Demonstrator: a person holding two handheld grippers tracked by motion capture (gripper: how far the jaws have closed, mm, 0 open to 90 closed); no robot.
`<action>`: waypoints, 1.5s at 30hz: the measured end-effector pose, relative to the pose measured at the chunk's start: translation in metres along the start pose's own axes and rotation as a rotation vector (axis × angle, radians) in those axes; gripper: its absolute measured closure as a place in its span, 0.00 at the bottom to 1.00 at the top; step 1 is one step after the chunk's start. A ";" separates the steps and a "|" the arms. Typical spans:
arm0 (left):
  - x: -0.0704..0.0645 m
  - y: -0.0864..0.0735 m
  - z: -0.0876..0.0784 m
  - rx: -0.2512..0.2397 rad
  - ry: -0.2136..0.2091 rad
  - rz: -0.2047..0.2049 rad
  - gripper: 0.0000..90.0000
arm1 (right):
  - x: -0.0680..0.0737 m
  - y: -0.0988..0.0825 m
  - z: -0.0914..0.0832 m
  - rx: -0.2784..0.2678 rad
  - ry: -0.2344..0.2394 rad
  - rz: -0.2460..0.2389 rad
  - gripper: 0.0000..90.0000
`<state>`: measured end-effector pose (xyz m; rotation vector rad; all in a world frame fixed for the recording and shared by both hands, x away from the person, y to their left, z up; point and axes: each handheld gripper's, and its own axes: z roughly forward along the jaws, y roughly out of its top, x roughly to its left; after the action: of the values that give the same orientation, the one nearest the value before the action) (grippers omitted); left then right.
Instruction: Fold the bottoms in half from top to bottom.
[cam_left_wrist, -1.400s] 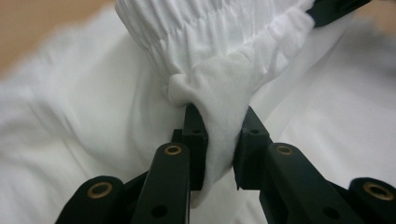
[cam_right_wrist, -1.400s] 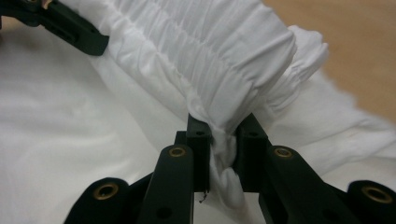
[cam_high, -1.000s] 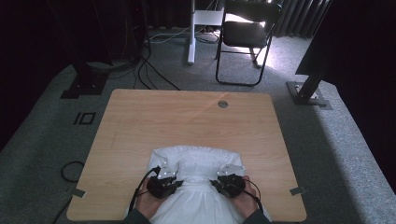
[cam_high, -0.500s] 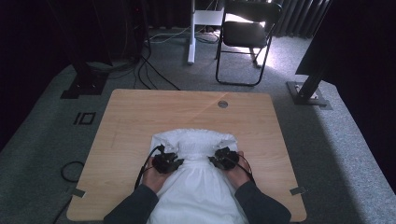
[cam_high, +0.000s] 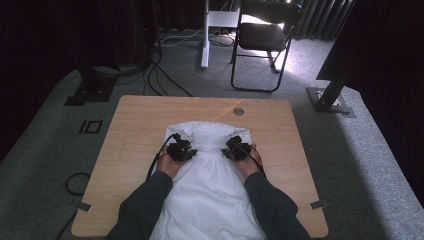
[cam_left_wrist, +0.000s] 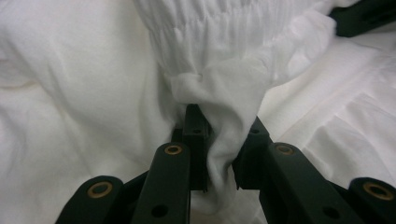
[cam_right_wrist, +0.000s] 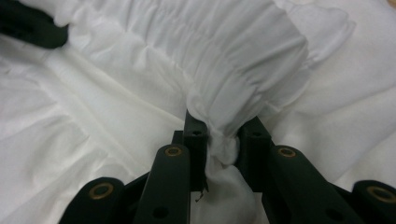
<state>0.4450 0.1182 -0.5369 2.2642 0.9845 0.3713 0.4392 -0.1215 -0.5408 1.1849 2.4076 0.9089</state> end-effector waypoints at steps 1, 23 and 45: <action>0.003 0.003 0.001 0.012 0.004 0.006 0.87 | 0.001 0.001 0.001 -0.002 -0.003 -0.002 0.85; 0.019 0.038 -0.001 -0.023 0.069 -0.114 0.92 | -0.031 0.047 0.008 -0.037 0.005 0.043 0.90; -0.061 0.019 -0.152 -0.361 -0.034 0.116 0.92 | 0.020 0.025 -0.164 -0.380 0.053 -0.166 0.90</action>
<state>0.3407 0.1309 -0.4095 1.9946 0.7057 0.5149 0.3566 -0.1613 -0.4008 0.8181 2.1977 1.2828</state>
